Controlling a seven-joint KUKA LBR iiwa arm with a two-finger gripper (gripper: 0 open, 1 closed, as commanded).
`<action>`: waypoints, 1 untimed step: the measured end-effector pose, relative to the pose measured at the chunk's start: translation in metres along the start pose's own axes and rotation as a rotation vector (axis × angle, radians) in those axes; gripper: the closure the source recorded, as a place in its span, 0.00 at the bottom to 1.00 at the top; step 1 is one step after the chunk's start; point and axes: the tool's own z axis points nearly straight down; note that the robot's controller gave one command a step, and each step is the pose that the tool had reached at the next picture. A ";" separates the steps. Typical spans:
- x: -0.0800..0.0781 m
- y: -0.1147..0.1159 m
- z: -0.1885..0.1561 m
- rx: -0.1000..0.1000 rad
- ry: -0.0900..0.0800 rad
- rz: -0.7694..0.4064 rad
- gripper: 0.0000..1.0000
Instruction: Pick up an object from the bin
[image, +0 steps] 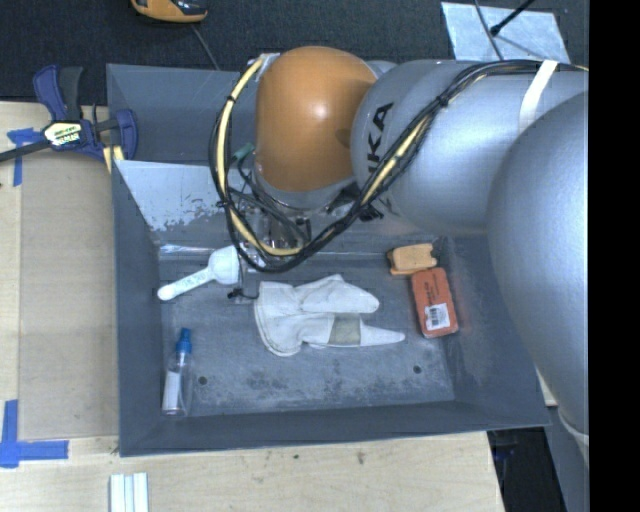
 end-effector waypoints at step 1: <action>-0.001 -0.001 -0.005 -0.001 -0.007 0.003 0.00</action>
Offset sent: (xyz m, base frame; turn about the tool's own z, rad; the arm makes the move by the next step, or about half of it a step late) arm 0.0126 -0.0298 -0.1019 -0.0001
